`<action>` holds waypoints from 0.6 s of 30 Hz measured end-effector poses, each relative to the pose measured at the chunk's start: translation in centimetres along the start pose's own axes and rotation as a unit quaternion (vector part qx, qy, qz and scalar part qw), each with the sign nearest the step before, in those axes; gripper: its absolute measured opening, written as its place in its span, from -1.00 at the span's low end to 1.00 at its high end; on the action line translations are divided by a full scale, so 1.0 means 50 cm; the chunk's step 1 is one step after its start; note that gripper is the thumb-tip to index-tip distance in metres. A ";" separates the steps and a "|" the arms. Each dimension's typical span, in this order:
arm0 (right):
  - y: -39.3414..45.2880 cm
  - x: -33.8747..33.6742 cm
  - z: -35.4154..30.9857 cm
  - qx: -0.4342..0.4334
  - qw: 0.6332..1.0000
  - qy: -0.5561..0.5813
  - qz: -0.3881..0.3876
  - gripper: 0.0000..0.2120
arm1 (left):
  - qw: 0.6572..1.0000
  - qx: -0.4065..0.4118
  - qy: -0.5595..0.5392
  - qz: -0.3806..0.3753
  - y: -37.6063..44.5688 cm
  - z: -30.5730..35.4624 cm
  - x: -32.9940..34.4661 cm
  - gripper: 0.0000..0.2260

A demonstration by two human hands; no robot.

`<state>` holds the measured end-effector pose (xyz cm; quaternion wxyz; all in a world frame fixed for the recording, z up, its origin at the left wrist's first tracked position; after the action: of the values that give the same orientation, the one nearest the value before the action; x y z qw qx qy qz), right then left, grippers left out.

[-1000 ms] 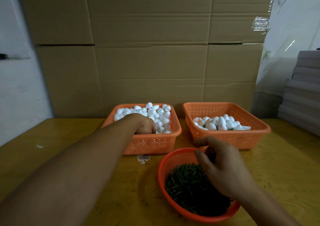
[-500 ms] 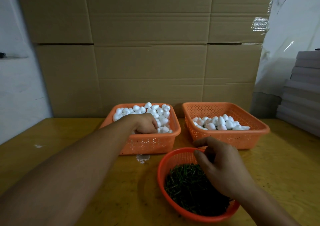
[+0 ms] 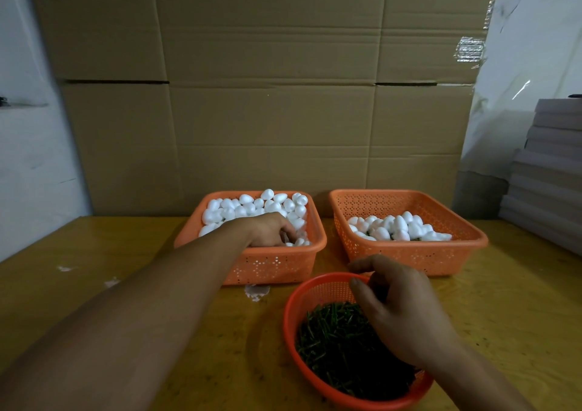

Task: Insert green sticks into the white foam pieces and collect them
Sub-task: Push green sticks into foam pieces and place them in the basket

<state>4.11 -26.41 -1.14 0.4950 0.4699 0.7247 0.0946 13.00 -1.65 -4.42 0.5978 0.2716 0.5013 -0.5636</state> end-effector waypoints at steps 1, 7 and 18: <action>0.000 0.000 0.000 0.000 1.000 0.000 -0.001 -0.85 | 1.000 0.003 0.000 0.001 -0.001 0.002 0.000 -0.87; 0.000 -0.003 0.001 -0.002 1.000 -0.002 0.002 -0.86 | 0.996 -0.026 -0.039 0.075 -0.011 -0.019 -0.043 -0.87; 0.002 -0.005 -0.004 -0.005 1.000 -0.006 0.004 -0.84 | 0.883 0.093 -0.419 0.189 -0.128 0.006 -0.099 -0.88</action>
<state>4.02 -26.49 -0.85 0.5011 0.4706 0.7197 0.0975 7.71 -1.30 1.68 0.8192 0.1541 0.0888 -0.5452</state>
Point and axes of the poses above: each hand's wrist, its own y-axis towards the middle knuckle, its own x-axis out of the palm, z = x × y, the point moved 9 cm from there along y, towards the middle knuckle, and after that the axes turned 13 degrees about -x, right-handed, at the moved point
